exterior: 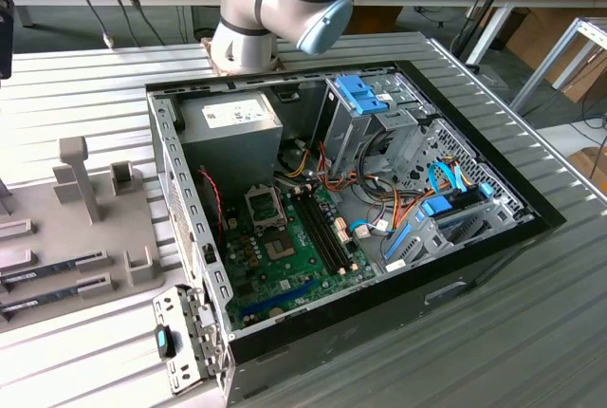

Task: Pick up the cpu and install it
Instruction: 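Pick up the cpu and move it towards the insertion slot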

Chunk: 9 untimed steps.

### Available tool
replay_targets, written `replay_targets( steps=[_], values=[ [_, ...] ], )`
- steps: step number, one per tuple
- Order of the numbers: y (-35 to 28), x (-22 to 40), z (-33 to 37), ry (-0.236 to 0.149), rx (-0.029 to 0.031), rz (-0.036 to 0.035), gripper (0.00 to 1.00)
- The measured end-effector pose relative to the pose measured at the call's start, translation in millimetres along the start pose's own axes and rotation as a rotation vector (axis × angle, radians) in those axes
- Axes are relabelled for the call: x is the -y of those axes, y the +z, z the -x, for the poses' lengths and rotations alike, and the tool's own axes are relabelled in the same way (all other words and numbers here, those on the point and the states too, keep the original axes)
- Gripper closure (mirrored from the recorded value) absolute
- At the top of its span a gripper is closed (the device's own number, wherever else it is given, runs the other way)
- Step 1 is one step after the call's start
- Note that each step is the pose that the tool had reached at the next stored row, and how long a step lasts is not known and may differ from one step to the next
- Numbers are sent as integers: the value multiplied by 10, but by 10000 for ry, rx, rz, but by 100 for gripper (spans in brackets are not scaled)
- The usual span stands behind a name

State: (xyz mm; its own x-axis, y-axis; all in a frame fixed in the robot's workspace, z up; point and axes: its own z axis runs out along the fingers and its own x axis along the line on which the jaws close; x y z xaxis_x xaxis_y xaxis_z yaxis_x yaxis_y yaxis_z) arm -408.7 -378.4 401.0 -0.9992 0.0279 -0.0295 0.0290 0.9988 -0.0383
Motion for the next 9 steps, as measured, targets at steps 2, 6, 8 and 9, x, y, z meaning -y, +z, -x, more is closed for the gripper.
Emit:
replay_targets(
  steps=[2,6,8,9],
  values=[
    [1,-1,42,0,0,0,53],
    [3,-3,105,0,0,0,53],
    [4,-4,133,0,1,0,53],
    [4,-4,151,0,0,0,53]
  ],
)
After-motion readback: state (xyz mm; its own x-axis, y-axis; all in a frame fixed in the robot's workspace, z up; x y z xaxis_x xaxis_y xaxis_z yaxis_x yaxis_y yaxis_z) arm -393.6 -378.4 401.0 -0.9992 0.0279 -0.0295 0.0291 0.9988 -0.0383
